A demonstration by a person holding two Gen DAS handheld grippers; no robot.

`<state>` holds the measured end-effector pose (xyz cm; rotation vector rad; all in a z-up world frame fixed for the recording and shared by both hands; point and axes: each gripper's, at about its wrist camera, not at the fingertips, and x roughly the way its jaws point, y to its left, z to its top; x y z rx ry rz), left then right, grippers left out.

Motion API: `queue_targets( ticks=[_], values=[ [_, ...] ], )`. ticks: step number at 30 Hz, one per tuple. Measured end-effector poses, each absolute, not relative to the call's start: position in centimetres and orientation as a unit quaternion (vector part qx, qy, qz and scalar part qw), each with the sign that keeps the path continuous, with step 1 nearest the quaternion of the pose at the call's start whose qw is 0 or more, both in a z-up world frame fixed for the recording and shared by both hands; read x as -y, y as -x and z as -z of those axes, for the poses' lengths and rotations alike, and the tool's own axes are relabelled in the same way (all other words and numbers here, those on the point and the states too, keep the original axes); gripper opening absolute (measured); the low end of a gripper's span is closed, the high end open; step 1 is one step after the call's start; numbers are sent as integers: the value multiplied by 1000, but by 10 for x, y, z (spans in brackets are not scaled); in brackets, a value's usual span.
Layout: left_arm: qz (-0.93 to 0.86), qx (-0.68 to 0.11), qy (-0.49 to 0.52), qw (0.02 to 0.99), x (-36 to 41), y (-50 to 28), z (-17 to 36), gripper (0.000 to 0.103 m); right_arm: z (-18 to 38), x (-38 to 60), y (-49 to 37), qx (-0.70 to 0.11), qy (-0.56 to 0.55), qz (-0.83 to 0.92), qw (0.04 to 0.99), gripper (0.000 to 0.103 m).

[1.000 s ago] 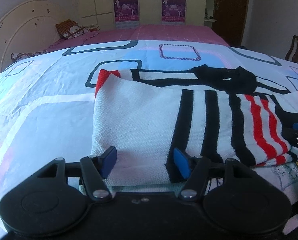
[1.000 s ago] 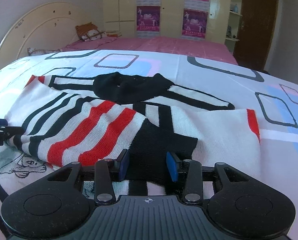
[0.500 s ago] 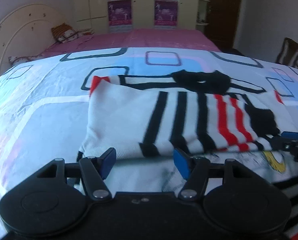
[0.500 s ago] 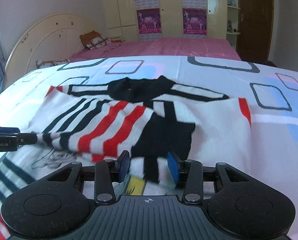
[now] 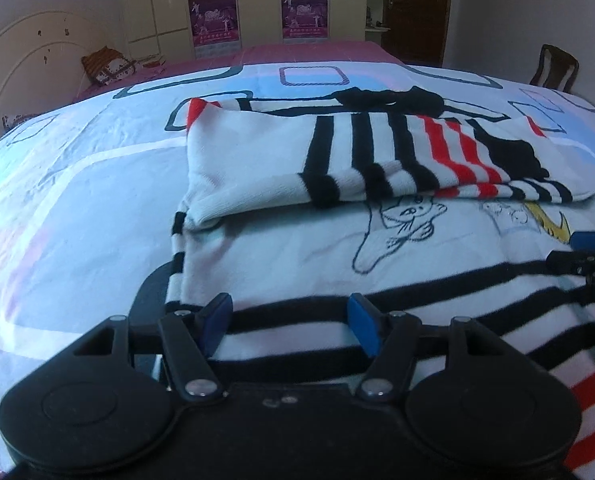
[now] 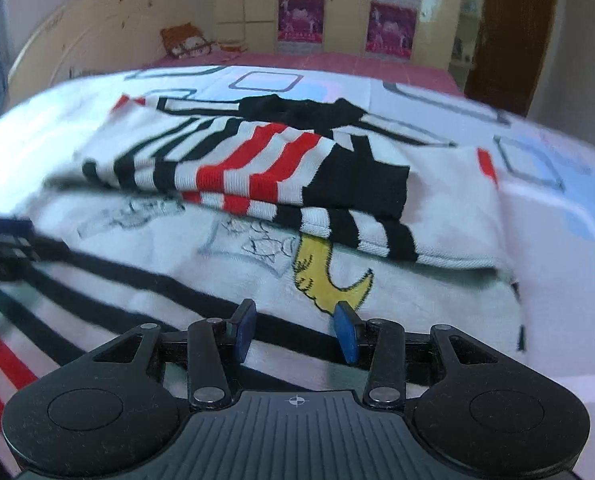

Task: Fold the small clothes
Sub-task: 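Release the sweater and pull both tools back from it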

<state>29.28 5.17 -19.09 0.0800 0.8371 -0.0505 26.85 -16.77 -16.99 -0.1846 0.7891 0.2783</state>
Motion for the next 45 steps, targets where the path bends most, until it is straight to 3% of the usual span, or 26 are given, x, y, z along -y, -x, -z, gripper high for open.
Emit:
queue_targets(
  ticks=[4, 7, 16, 20, 30, 45],
  values=[
    [20, -409, -38, 912, -60, -284, 188, 64, 167, 177, -263, -389, 83, -101, 912, 42],
    [31, -404, -27, 914, -58, -274, 177, 57, 158, 177, -250, -389, 46, -126, 911, 42],
    [109, -412, -28, 904, -16, -234, 178, 57, 160, 138, -209, -395, 63, -168, 901, 42],
    [97, -408, -64, 905, -28, -213, 188, 59, 163, 154, -195, -398, 71, -147, 903, 42],
    [60, -429, -43, 900, -47, -197, 182, 59, 156, 191, -158, -405, 63, -93, 908, 42],
    [41, -446, -12, 894, -59, -176, 170, 76, 154, 192, -126, -406, 35, -70, 911, 42]
  ],
)
